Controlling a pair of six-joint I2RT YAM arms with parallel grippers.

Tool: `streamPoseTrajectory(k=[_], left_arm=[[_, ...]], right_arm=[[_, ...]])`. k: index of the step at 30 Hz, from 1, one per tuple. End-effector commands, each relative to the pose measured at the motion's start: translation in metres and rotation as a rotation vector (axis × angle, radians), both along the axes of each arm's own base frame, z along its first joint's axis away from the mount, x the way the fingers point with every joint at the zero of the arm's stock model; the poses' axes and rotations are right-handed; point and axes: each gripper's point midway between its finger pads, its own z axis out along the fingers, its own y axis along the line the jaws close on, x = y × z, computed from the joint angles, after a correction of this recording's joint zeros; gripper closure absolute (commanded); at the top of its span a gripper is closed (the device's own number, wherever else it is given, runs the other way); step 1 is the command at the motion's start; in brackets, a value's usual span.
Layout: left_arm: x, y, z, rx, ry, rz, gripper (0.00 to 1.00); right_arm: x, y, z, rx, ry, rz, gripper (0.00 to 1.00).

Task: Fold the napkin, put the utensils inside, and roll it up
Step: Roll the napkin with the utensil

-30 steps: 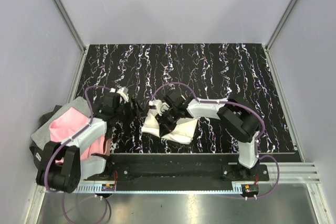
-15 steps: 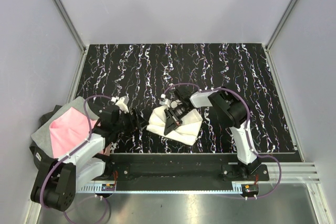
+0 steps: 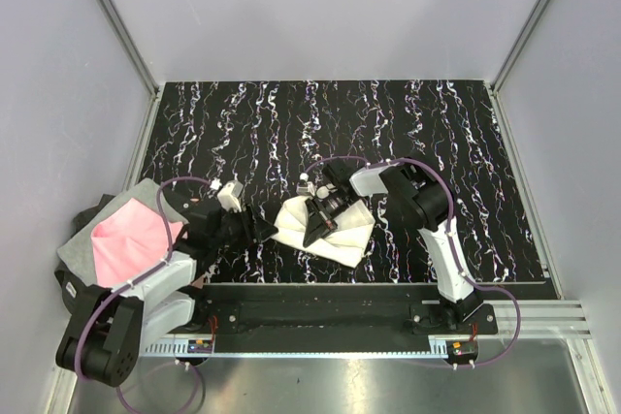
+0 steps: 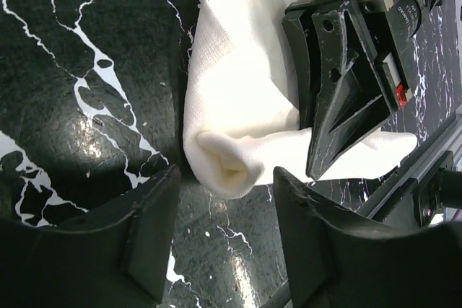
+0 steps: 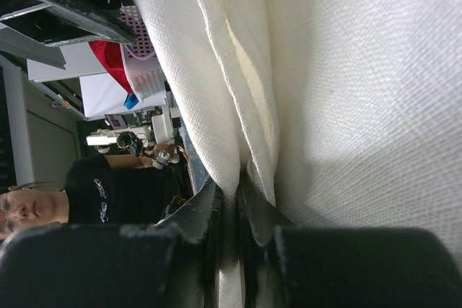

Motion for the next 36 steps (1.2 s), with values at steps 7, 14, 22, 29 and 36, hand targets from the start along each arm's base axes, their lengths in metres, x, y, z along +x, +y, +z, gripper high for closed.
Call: streamPoseTrajectory(k=[7,14,22,29,36], left_arm=[[0.019,-0.018,0.017,-0.03,-0.104,-0.08,0.47],[0.022,-0.022,0.018,-0.034,-0.14,-0.091,0.52],[0.022,-0.028,0.013,-0.031,-0.148,-0.137,0.63],[0.025,-0.026,0.002,0.001,-0.071,-0.115,1.0],[0.023,-0.022,-0.015,0.048,0.089,-0.09,1.0]], right_arm=[[0.009,-0.003,-0.021,-0.034,0.002,-0.02,0.92],[0.008,-0.003,-0.023,-0.038,0.015,-0.021,0.91],[0.006,-0.004,-0.024,-0.047,0.022,-0.018,0.9],[0.014,-0.002,-0.013,-0.056,-0.044,-0.028,0.66],[0.032,0.0,0.014,-0.1,-0.179,-0.079,0.43]])
